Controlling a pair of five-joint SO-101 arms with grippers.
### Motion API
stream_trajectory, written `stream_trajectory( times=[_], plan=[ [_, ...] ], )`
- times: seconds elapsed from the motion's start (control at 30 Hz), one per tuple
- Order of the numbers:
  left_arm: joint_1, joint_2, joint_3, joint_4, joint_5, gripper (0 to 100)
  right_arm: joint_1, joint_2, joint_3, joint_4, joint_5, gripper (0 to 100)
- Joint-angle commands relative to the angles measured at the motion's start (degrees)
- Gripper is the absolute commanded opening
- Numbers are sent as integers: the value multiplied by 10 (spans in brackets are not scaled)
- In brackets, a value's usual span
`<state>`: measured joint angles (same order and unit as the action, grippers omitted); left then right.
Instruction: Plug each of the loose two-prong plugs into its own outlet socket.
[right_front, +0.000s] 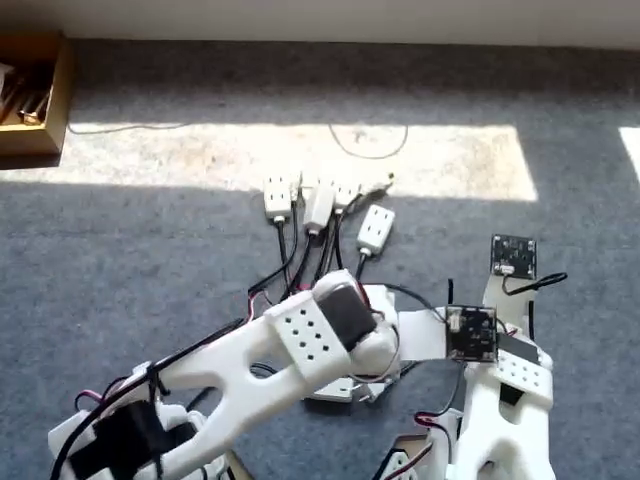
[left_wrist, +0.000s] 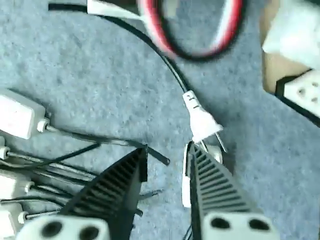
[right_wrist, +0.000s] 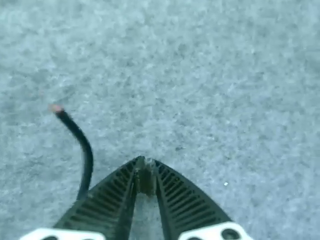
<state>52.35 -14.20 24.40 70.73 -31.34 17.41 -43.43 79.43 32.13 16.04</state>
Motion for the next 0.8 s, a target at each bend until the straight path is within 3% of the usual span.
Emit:
stream_trajectory(
  times=[0.0,0.1,0.27,0.37,0.47,0.6,0.7,0.77],
  plan=[
    [-41,44,-34,-25,34,229,7,-11,-9,-10,-4,6],
    [-116,25,-101,55,61,306,6,-11,-8,-9,1,6],
    [-286,-101,-208,169,121,254,-34,-9,-9,-8,47,6],
    [-372,-205,-192,229,145,280,-69,-7,-13,10,70,6],
    [-480,-295,-88,254,152,289,-125,-7,-54,90,115,6],
    [-590,-359,159,152,150,291,-231,-11,-124,217,220,6],
    [-615,-378,320,22,135,291,-307,-11,-133,290,329,6],
    [-618,-380,385,-40,125,291,-326,-11,-124,299,353,6]
  ],
)
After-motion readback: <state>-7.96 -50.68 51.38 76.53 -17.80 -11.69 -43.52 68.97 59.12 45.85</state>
